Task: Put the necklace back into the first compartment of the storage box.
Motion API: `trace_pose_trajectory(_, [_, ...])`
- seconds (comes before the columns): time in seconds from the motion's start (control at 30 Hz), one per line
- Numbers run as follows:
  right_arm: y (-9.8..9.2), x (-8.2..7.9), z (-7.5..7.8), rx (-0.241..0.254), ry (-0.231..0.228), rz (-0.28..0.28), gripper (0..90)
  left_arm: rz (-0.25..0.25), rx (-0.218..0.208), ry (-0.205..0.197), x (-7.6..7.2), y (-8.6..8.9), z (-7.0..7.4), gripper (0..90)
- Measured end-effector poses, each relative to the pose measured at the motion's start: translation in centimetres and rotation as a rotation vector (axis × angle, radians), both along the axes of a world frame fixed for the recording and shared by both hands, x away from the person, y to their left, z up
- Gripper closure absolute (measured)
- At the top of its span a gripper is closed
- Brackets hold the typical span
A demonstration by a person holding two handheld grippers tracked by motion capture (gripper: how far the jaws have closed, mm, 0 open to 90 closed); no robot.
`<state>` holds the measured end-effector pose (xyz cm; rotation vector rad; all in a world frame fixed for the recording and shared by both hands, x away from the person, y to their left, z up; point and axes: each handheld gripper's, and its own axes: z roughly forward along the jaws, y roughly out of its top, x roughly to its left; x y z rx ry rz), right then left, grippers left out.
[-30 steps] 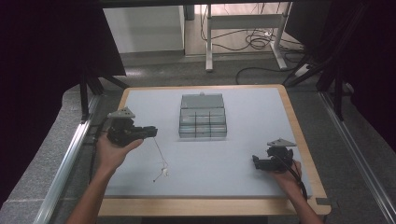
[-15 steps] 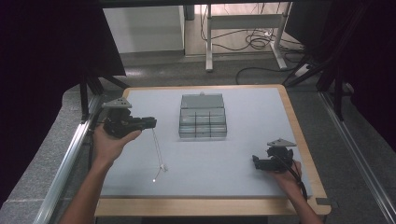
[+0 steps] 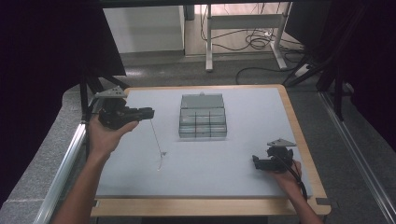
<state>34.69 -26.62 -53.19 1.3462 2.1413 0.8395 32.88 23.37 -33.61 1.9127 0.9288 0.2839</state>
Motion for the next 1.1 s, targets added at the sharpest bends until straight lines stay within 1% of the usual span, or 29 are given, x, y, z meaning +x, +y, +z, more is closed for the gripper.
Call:
trace_pose_trajectory(0.17, [0.0, 0.0, 0.0, 0.000, 0.000, 0.000, 3.5, 0.001, 0.001, -0.012, 0.2, -0.2, 1.0, 81.3])
trace_pose_trajectory(0.33, [0.0, 0.0, 0.0, 0.000, 0.000, 0.000, 3.5, 0.002, 0.006, -0.017, 0.5, -0.2, 1.5, 81.3])
trace_pose_trajectory(0.67, [0.0, 0.0, 0.0, 0.000, 0.000, 0.000, 3.5, 0.016, 0.001, -0.021, 1.0, 0.0, 2.7, 81.3])
trace_pose_trajectory(0.9, [0.0, 0.0, 0.0, 0.002, 0.001, -0.001, 3.5, 0.029, -0.006, -0.034, 1.6, -0.2, 3.7, 81.3])
trace_pose_trajectory(1.03, [0.0, 0.0, 0.0, 0.002, 0.001, -0.002, 3.5, 0.036, -0.002, -0.041, 2.0, -0.6, 4.4, 81.3])
trace_pose_trajectory(1.1, [0.0, 0.0, 0.0, 0.003, 0.001, -0.001, 3.5, 0.039, 0.011, -0.045, 2.2, -0.7, 4.8, 81.3])
